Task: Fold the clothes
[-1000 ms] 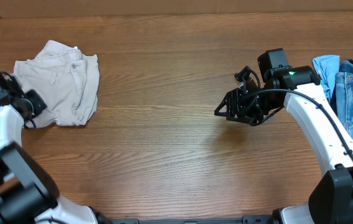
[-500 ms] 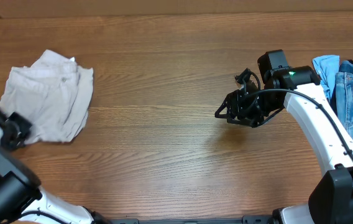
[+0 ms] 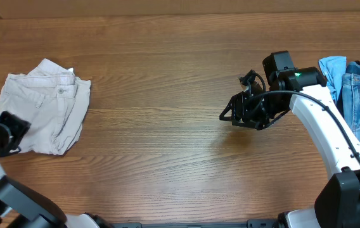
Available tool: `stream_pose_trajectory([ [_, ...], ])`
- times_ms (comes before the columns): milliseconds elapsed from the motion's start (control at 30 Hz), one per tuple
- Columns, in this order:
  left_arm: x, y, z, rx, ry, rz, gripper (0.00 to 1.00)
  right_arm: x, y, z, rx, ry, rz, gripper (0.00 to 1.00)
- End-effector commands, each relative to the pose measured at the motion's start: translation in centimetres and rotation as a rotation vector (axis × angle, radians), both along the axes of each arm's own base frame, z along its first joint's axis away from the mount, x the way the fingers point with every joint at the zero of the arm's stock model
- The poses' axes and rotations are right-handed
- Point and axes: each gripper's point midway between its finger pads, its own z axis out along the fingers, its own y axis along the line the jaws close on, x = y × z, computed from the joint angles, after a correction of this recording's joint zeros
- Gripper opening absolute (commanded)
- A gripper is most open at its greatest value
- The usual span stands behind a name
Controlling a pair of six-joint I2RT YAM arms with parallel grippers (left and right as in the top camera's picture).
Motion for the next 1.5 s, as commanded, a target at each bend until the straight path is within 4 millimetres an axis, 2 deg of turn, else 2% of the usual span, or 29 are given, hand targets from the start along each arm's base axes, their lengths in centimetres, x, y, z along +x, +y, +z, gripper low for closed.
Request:
stream_pose_trajectory([
  [0,-0.6,-2.2,-1.8,0.117,0.179,-0.105,0.19,0.1,-0.2,1.0,0.003,-0.042,0.004,0.52],
  [67,-0.5,-3.3,-3.4,0.121,0.242,-0.13,0.08,0.0,-0.2,1.0,0.002,-0.039,0.005,0.52],
  [133,-0.5,-4.0,-5.3,0.114,0.309,-0.131,0.04,-0.2,-0.2,1.0,0.001,-0.038,0.014,0.52],
  [233,-0.2,-4.6,-7.5,0.082,0.352,-0.147,0.04,-0.7,-0.7,0.6,-0.03,-0.023,0.023,0.52],
  [267,-0.4,-5.3,-8.9,0.052,0.388,-0.165,0.04,-0.7,-1.1,0.3,-0.065,-0.019,0.021,0.52],
  [400,0.1,-7.6,-11.5,-0.023,0.427,-0.212,0.04,-0.8,-1.4,0.1,-0.081,-0.018,0.02,0.52],
  [467,1.3,-9.2,-11.8,-0.078,0.378,-0.248,0.04,-0.8,-1.4,0.1,-0.081,-0.018,0.019,0.52],
  [567,4.4,-12.0,-10.9,-0.187,0.228,-0.295,0.04,-0.8,-1.4,0.1,-0.081,-0.018,0.02,0.52],
  [633,5.9,-13.0,-10.2,-0.238,0.165,-0.284,0.04,-0.8,-1.4,0.1,-0.081,-0.017,0.02,0.52],
  [800,6.7,-12.7,-9.0,-0.244,0.147,-0.266,0.04,-0.9,-1.4,0.1,-0.082,-0.012,0.02,0.52],
  [900,6.8,-12.0,-6.9,-0.235,0.155,-0.307,0.05,-0.9,-1.4,0.1,-0.082,-0.01,0.02,0.52],
  [967,6.8,-11.6,-4.5,-0.219,0.163,-0.354,0.06,-0.9,-1.4,0.1,-0.082,-0.011,0.02,0.52],
  [1067,7.2,-11.5,0.1,-0.197,0.148,-0.413,0.09,-0.8,-1.4,0.1,-0.081,-0.015,0.02,0.52],
  [1100,7.4,-11.7,2.3,-0.177,0.131,-0.448,0.11,-0.7,-1.4,0.2,-0.08,-0.019,0.019,0.51],
  [1167,7.8,-12.4,6.2,-0.123,0.083,-0.514,0.12,-0.5,-1.4,0.7,-0.064,-0.034,0.012,0.46],
  [1267,8.2,-14.3,12.6,-0.002,-0.033,-0.637,0.13,0.5,-1.1,3.7,-0.032,-0.141,0.008,0.45],
  [1333,8.0,-16.4,17.4,0.109,-0.147,-0.716,0.13,1.2,-1.5,6.5,-0.053,-0.251,-0.002,0.46],
  [1367,7.6,-17.7,20.4,0.195,-0.215,-0.747,0.13,1.6,-1.9,9.0,-0.073,-0.344,-0.014,0.46],
  [1433,6.3,-19.5,24.0,0.323,-0.293,-0.797,0.13,1.6,-2.8,12.8,-0.106,-0.484,-0.04,0.48],
  [1467,5.6,-20.3,25.0,0.357,-0.315,-0.82,0.14,1.4,-3.2,14.5,-0.122,-0.546,-0.053,0.5],
])
